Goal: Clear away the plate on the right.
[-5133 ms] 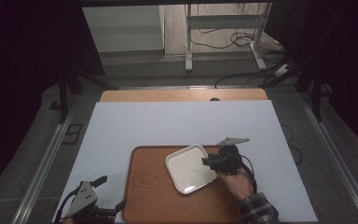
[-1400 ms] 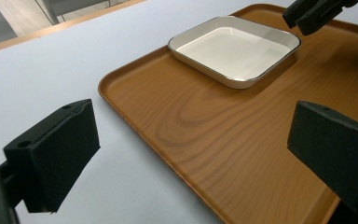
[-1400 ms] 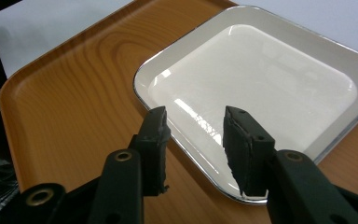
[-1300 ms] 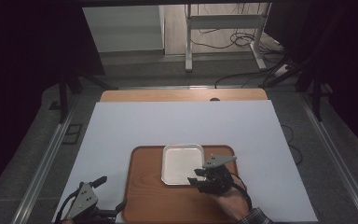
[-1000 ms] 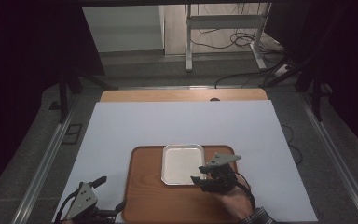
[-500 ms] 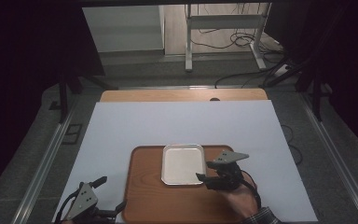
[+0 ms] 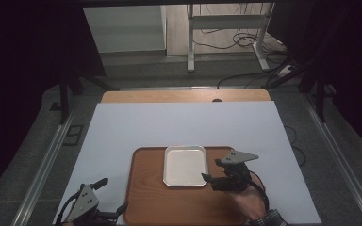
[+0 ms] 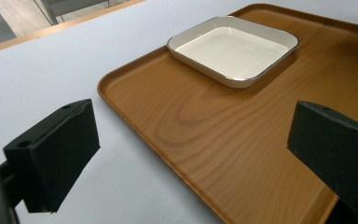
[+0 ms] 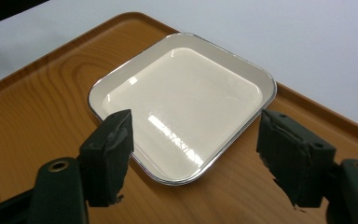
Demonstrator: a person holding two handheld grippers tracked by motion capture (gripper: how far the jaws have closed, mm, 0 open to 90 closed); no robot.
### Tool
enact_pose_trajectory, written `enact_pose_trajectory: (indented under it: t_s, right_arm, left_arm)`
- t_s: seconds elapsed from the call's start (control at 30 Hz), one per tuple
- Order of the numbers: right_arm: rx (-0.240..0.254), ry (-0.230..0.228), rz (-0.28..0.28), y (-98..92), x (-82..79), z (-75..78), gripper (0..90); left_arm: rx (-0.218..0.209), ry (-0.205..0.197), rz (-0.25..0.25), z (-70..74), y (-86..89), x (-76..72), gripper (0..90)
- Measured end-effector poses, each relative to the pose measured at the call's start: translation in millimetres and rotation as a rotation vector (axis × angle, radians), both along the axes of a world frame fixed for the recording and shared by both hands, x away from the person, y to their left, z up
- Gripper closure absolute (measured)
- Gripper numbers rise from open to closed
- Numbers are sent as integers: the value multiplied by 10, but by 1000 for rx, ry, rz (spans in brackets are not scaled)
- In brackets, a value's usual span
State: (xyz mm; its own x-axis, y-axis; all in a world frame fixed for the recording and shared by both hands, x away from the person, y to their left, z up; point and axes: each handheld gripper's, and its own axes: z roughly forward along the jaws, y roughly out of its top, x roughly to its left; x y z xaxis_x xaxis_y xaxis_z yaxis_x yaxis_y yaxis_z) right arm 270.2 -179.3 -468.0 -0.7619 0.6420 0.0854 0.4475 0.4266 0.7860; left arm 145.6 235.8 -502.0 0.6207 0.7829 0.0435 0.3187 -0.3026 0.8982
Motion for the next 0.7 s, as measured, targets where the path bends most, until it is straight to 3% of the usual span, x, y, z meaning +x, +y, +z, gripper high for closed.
enact_pose_trajectory:
  t_s: [0.3, 0.7]
  right_arm:
    - [-17, -38, -6, -61, -48, 35, 182]
    - [-17, -50, -23, -206, -124, 49, 131]
  left_arm:
    - [1, -1, -1, 0, 0, -1, 18]
    - [2, 0, -2, -1, -5, -3, 18]
